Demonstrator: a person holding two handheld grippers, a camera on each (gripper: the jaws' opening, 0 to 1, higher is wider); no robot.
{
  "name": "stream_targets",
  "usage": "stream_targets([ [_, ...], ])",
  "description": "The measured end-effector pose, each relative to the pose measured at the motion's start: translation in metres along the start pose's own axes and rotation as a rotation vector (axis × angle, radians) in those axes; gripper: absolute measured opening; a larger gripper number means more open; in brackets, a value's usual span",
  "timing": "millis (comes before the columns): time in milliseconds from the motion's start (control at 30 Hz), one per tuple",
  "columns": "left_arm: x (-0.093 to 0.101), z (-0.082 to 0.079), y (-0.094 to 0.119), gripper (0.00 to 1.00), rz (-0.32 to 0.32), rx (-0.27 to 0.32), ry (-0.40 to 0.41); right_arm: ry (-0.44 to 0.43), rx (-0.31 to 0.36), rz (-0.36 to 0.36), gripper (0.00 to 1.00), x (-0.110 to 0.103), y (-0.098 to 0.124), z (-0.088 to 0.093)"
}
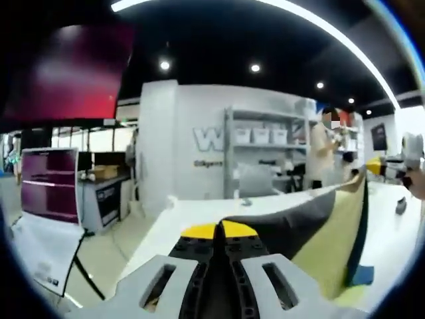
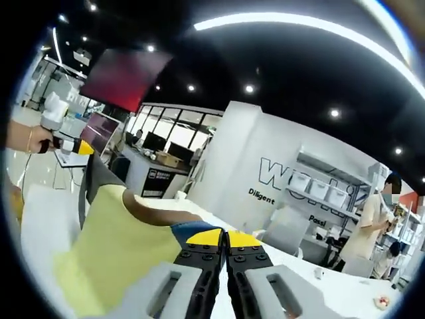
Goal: Fold the garment on the visible template until the final outline fits inside the template.
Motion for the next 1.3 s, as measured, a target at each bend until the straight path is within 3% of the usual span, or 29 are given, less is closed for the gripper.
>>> stream_targets([
  [333, 0.006, 0.026, -0.042, 0.0, 0.038, -0.078, -0.038, -0.019, -0.072, -0.007, 0.0, 0.006, -0.041, 0.04],
  [533, 0.008, 0.038, -0.061, 0.0, 0.057, -0.115, -0.008, -0.019, -0.14, -0.017, 0.0, 0.01, -0.068, 0.068],
  [567, 0.007, 0.042, -0.065, 0.0, 0.057, -0.124, -0.007, 0.032, -0.156, -0.03, 0.0, 0.009, -0.072, 0.071],
  [700, 0.001, 0.053, -0.081, 0.0, 0.043, -0.164, 0.001, 0.064, -0.144, -0.039, 0.0, 0.004, -0.085, 0.074],
  [867, -0.001, 0.059, -0.104, 0.0, 0.052, -0.182, -0.008, 0.052, -0.158, -0.035, 0.0, 0.006, -0.097, 0.083],
  [1000, -0.005, 0.075, -0.116, 0.0, 0.038, -0.229, -0.027, -0.012, -0.214, -0.023, 0.0, 0.01, -0.111, 0.104],
  [1133, -0.004, 0.092, -0.129, 0.0, 0.041, -0.262, -0.025, 0.013, -0.248, -0.028, 0.0, 0.008, -0.125, 0.119],
  [1300, -0.008, 0.105, -0.145, 0.0, 0.043, -0.301, -0.023, 0.027, -0.249, -0.036, 0.0, 0.009, -0.146, 0.121],
])
Point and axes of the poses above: the point that each gripper's makers call its tool centre point, and the gripper's own axes: y roughly backward along the fingers, x roughly to its right, z roughly out of its underside, the point moved 4 cm from there along y, roughly backward along the fingers, and after that the axes turned 5 degrees about -y, right-handed, at the moved point
